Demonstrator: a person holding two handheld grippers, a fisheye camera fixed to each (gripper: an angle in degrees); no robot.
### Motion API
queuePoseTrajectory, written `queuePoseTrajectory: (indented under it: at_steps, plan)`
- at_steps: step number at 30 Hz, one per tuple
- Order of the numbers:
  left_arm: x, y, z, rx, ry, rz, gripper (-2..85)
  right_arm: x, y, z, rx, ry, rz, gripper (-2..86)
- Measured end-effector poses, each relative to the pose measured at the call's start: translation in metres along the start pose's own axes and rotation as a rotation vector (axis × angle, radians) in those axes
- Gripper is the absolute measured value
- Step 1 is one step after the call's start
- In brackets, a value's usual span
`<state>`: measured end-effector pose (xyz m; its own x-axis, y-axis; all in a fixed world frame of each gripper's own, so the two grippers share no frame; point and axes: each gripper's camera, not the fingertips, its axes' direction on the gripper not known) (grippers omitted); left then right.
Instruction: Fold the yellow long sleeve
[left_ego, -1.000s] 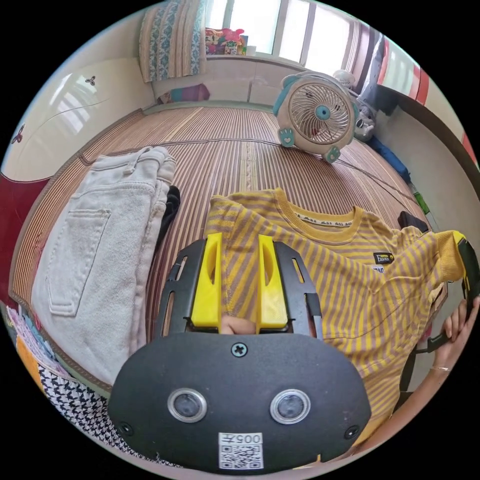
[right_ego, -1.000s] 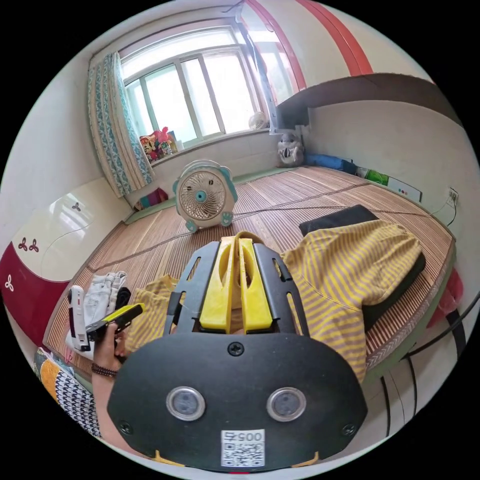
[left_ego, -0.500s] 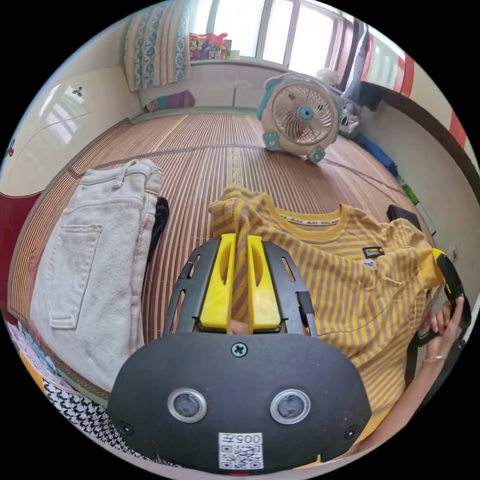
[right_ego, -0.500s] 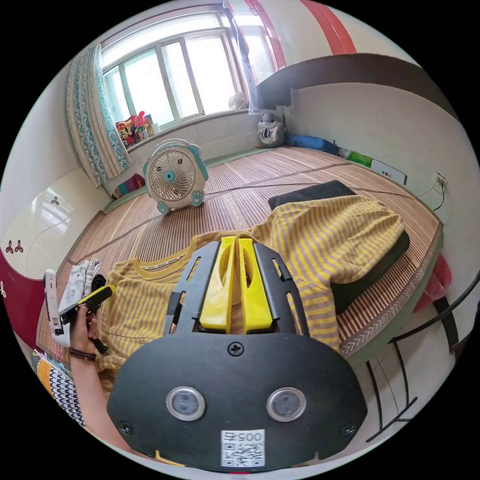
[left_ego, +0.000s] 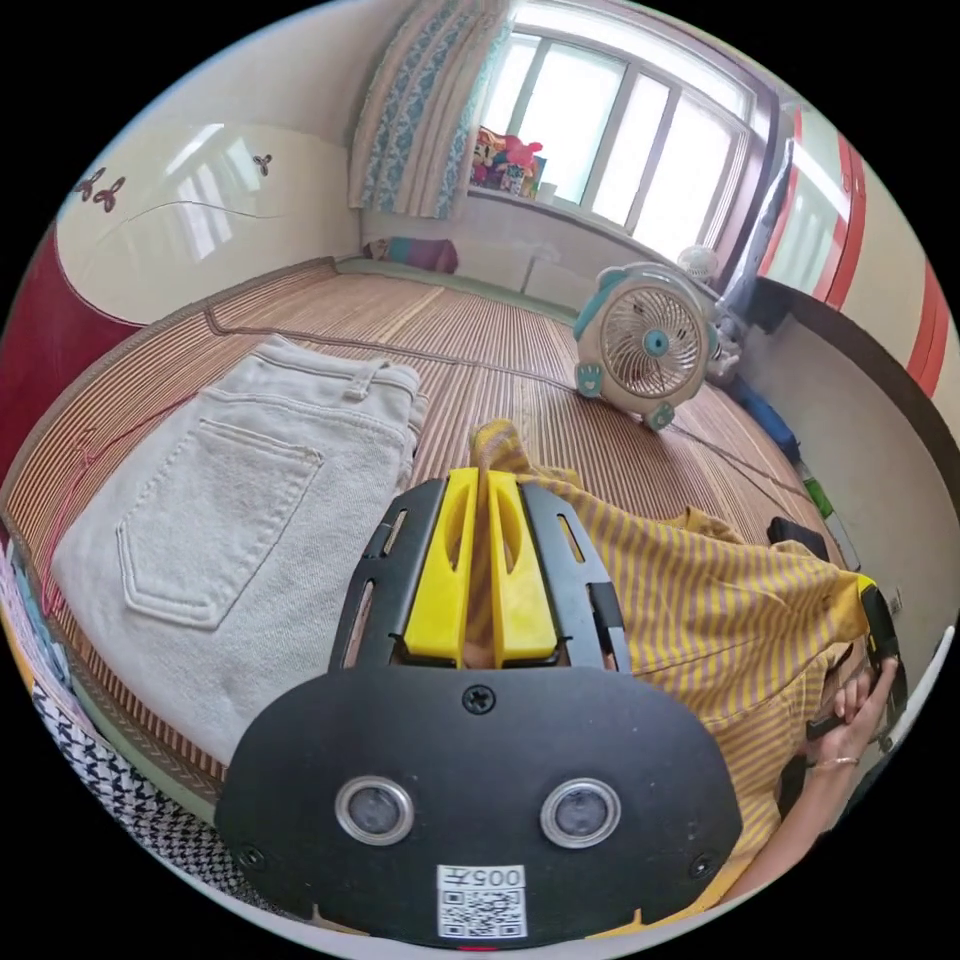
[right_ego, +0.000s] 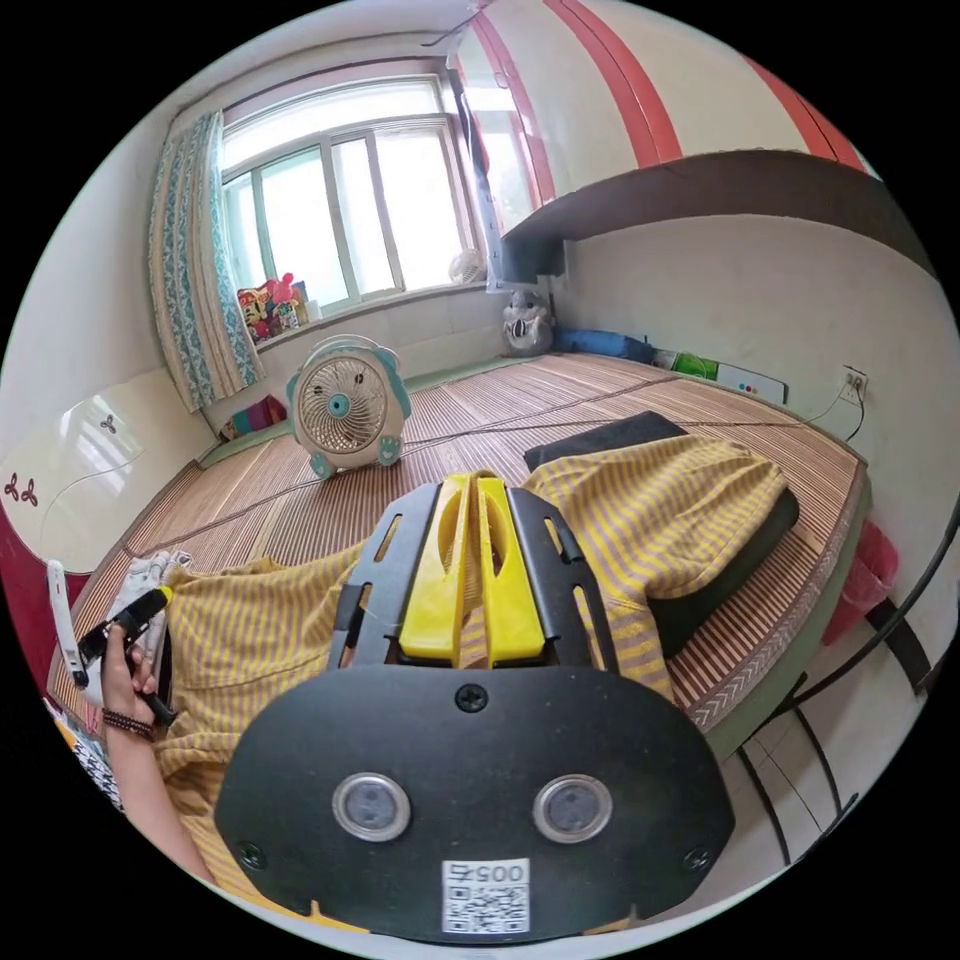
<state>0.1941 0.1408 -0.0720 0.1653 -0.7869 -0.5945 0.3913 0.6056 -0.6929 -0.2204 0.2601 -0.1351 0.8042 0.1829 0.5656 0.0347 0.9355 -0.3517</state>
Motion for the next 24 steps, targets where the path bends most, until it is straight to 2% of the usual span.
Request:
queuePoseTrajectory:
  at_steps: [2, 4, 6, 10, 13, 15, 17, 20, 24]
  plan:
    - [0.0, -0.003, 0.016, -0.039, -0.026, -0.019, 3.0, -0.006, -0.002, 0.023, -0.045, 0.024, -0.021, -1.0]
    - [-0.001, -0.005, 0.036, -0.138, -0.052, -0.036, 3.7, -0.008, -0.003, 0.066, -0.203, 0.099, -0.012, -0.3]
    - [0.0, -0.004, 0.041, -0.169, -0.065, -0.04, 4.0, -0.003, 0.004, 0.121, -0.445, 0.192, 0.01, 1.8]
    - [0.012, 0.002, 0.017, -0.048, -0.112, -0.013, 4.1, 0.013, 0.01, 0.111, -0.361, 0.234, 0.081, 3.3]
    - [0.023, 0.004, 0.017, -0.069, -0.16, 0.025, 4.2, 0.029, 0.015, 0.09, -0.253, 0.229, 0.18, 3.3]
    - [0.03, 0.005, 0.018, -0.086, -0.105, 0.031, 4.3, 0.03, 0.019, 0.09, -0.232, 0.145, 0.187, 2.2]
    - [0.043, 0.007, 0.021, -0.089, -0.012, 0.072, 4.7, 0.021, 0.021, 0.102, -0.263, 0.062, 0.147, 0.3]
    - [0.066, 0.009, 0.033, -0.132, -0.025, 0.139, 4.9, -0.003, 0.026, 0.136, -0.365, 0.015, 0.053, -0.7]
    - [0.084, 0.01, 0.061, -0.227, -0.105, 0.205, 5.1, -0.023, 0.039, 0.19, -0.541, 0.115, -0.03, -1.0]
